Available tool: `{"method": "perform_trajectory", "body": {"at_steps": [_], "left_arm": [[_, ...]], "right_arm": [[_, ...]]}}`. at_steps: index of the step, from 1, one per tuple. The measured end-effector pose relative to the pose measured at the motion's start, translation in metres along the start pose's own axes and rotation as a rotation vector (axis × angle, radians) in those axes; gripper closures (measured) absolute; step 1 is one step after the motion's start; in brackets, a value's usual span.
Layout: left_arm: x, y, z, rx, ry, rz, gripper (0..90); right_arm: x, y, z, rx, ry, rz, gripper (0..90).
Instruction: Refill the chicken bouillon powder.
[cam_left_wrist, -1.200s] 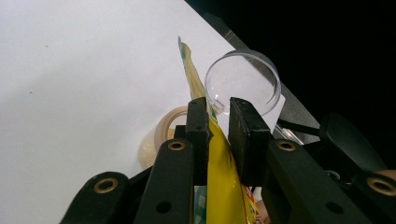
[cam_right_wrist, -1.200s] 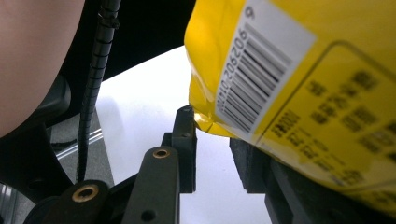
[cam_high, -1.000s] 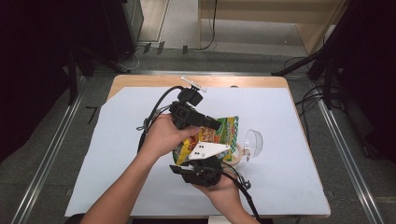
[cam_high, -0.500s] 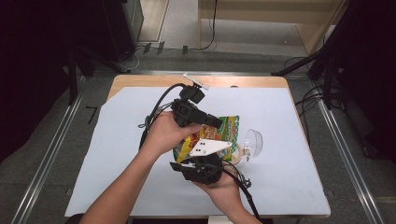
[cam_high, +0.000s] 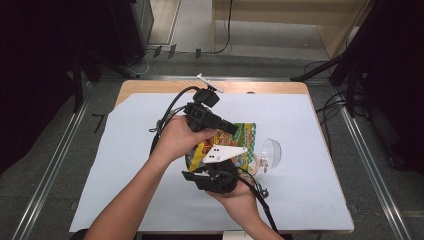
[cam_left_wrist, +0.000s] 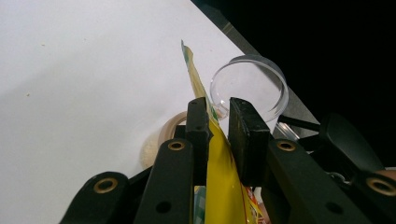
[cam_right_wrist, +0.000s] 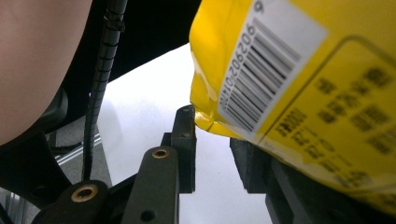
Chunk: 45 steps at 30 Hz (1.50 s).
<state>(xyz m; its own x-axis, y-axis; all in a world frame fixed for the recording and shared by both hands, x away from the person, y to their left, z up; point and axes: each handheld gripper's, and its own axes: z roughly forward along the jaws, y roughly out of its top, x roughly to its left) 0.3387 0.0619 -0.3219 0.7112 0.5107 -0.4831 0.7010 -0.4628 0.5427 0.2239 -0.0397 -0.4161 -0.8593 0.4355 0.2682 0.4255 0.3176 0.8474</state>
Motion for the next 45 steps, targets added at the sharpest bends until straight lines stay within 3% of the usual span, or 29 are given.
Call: {"method": "perform_trajectory", "body": {"at_steps": [7,14,23,45], "left_arm": [[0.006,-0.001,0.0,-0.001,-0.012,-0.01,78.5],[-0.001,-0.001,0.0,-0.006,-0.007,0.002,78.1],[-0.012,-0.004,-0.003,-0.014,0.036,0.039,77.5],[-0.01,-0.003,-0.001,-0.012,0.018,0.031,77.5]], "right_arm": [[0.0,0.0,0.003,0.017,-0.006,-0.007,72.5],[0.002,0.0,0.001,-0.003,-0.005,0.014,72.7],[0.004,-0.003,0.001,-0.031,-0.007,0.002,73.3],[0.004,-0.002,-0.001,-0.016,-0.008,0.016,73.4]]}}
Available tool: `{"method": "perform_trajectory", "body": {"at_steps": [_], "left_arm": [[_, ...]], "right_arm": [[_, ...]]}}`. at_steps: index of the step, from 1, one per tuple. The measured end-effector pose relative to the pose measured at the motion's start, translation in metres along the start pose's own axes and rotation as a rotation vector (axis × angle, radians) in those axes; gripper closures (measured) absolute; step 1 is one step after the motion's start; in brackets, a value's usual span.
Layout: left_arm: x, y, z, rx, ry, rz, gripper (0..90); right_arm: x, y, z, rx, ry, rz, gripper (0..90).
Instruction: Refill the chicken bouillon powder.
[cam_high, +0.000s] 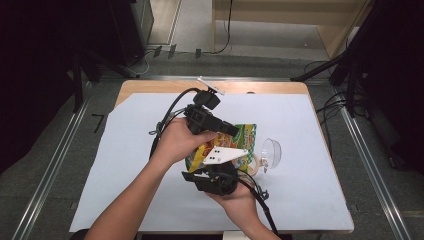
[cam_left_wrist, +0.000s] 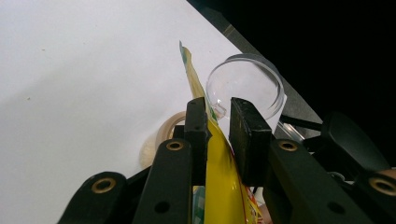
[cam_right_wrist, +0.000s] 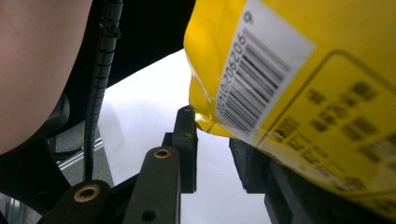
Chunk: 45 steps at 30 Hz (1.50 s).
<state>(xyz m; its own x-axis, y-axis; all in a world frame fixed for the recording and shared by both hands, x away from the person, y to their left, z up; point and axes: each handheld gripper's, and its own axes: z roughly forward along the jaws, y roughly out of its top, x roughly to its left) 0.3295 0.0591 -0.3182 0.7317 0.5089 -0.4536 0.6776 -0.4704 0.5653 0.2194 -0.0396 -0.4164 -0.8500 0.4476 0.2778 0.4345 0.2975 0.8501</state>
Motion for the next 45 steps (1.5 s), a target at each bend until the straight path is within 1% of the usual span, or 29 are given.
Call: {"method": "perform_trajectory", "body": {"at_steps": [4,6,12,14,20,25,28,32,33,34,39,42,45], "left_arm": [[-0.0002,-0.0001,0.0001,0.001,0.003,0.003,77.5],[0.0,-0.0003,0.0007,0.0,0.0,-0.003,77.5],[0.0016,0.0,0.0036,0.003,0.0,-0.008,77.6],[0.0014,0.0002,0.004,0.005,0.0,-0.003,77.6],[0.0001,-0.0005,0.0032,0.001,0.002,-0.004,77.6],[-0.0019,-0.001,0.0018,-0.007,0.003,0.008,77.6],[-0.0037,-0.0012,0.002,-0.008,0.01,0.018,78.2],[-0.0019,-0.0014,0.0026,-0.004,0.004,0.01,78.6],[-0.0016,-0.0014,0.0027,-0.004,0.003,0.006,78.6],[-0.0011,-0.0014,0.0026,-0.002,0.001,0.003,78.6],[-0.0001,-0.0016,0.0028,-0.006,0.003,0.002,78.7],[0.0001,-0.0015,0.0033,-0.005,0.005,0.0,78.6],[0.0019,-0.0006,0.0035,0.004,-0.005,-0.007,79.1]], "right_arm": [[0.0001,-0.0001,-0.0001,-0.001,0.001,-0.003,73.4],[-0.0002,-0.0005,0.0001,0.0,0.0,-0.004,73.4],[-0.0019,-0.0013,0.0009,0.004,0.001,0.009,73.4],[-0.0021,-0.0017,0.0008,0.003,0.0,0.013,73.4],[-0.0016,-0.0023,0.0007,-0.001,-0.004,0.008,73.5],[-0.0003,-0.0021,0.0,-0.013,-0.012,0.014,73.7],[-0.0013,-0.0025,-0.0002,-0.016,-0.006,0.024,76.4],[-0.0014,-0.0023,-0.0013,-0.019,0.0,0.028,77.3],[-0.0008,-0.0022,-0.0017,-0.016,-0.008,0.023,77.2],[-0.0004,-0.0021,-0.0016,-0.018,-0.006,0.024,77.2],[-0.0001,-0.0015,-0.003,-0.015,-0.024,0.006,76.7],[-0.0003,-0.0019,-0.0026,-0.016,-0.02,0.011,76.5],[-0.0006,-0.0026,-0.002,-0.018,-0.013,0.013,76.2]]}}
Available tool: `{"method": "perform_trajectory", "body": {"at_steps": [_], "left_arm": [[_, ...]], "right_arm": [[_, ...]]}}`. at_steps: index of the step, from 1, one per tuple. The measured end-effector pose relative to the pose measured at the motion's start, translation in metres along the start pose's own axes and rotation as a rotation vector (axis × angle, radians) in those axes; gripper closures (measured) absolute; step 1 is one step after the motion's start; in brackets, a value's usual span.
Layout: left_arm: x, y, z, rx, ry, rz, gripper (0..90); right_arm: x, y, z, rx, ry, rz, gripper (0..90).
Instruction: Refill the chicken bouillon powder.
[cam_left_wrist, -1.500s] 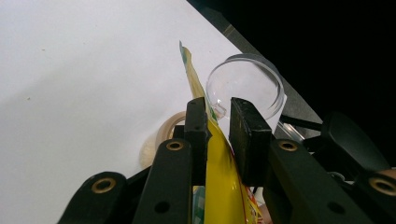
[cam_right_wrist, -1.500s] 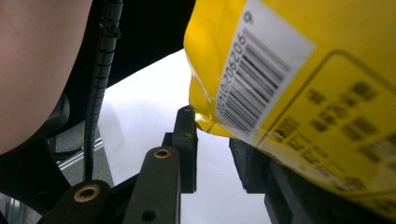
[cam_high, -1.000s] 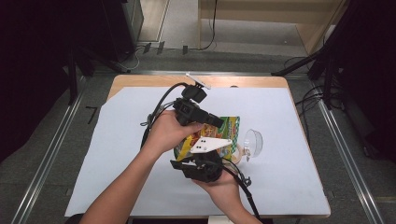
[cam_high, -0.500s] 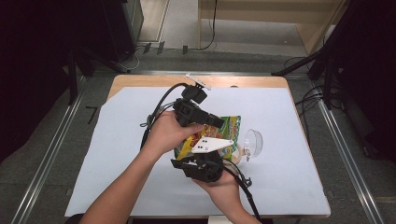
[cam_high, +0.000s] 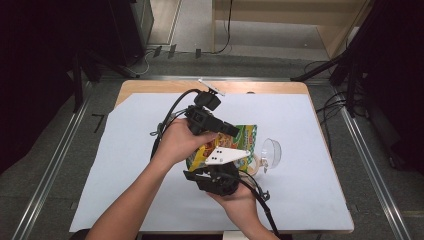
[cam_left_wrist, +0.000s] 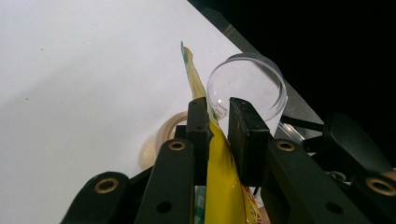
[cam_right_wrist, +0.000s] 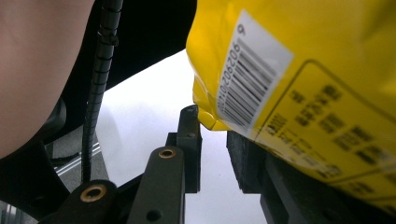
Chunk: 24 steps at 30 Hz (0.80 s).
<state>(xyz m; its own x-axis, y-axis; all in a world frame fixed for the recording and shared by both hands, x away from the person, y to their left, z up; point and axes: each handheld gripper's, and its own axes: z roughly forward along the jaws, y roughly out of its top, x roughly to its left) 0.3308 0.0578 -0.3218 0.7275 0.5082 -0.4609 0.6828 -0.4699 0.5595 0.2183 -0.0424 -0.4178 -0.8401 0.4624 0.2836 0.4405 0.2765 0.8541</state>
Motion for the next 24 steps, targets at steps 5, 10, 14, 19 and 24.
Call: {"method": "perform_trajectory", "body": {"at_steps": [5,10,14,19,24], "left_arm": [[0.006,0.005,-0.001,0.018,-0.001,-0.022,80.2],[0.005,0.008,0.001,0.016,0.017,-0.003,80.4],[0.007,0.01,0.002,0.03,0.004,-0.013,81.0],[0.007,0.013,0.002,0.034,0.013,-0.014,81.1],[0.009,0.012,0.002,0.024,0.014,-0.013,80.9]], "right_arm": [[-0.001,0.004,0.001,0.006,-0.004,-0.012,75.5],[-0.004,0.006,0.002,0.005,-0.001,0.004,72.2],[-0.005,0.006,0.002,0.001,-0.004,0.005,72.2],[-0.007,0.007,0.002,-0.003,0.0,0.002,72.0],[-0.008,0.006,0.001,0.004,-0.008,-0.008,71.9]]}}
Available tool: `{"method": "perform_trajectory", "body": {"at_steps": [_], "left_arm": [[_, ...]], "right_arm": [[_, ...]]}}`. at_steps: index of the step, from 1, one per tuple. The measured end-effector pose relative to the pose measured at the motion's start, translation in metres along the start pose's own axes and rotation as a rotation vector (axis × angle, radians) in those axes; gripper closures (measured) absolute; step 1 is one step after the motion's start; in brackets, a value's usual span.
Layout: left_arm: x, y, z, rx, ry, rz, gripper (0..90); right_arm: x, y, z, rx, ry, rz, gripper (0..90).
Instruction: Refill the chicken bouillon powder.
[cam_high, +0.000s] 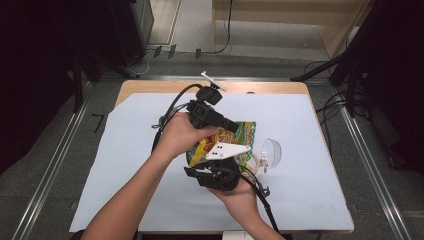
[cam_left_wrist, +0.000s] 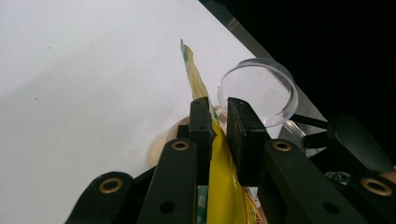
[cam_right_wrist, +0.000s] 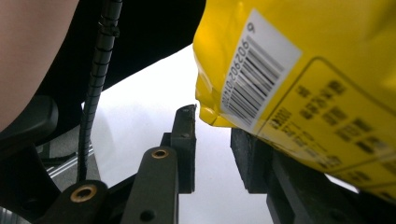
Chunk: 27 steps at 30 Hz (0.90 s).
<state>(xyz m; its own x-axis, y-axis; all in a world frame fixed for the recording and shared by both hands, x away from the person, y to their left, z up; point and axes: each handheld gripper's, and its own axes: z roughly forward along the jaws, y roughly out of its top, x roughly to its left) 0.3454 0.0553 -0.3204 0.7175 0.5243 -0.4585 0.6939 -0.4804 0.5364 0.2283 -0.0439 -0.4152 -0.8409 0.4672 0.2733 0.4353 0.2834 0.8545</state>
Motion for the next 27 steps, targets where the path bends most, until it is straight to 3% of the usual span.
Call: {"method": "perform_trajectory", "body": {"at_steps": [27], "left_arm": [[0.0046,-0.0024,-0.0001,-0.005,-0.015,-0.002,80.3]], "right_arm": [[-0.0017,-0.0007,0.0006,0.015,0.0,-0.021,71.9]]}}
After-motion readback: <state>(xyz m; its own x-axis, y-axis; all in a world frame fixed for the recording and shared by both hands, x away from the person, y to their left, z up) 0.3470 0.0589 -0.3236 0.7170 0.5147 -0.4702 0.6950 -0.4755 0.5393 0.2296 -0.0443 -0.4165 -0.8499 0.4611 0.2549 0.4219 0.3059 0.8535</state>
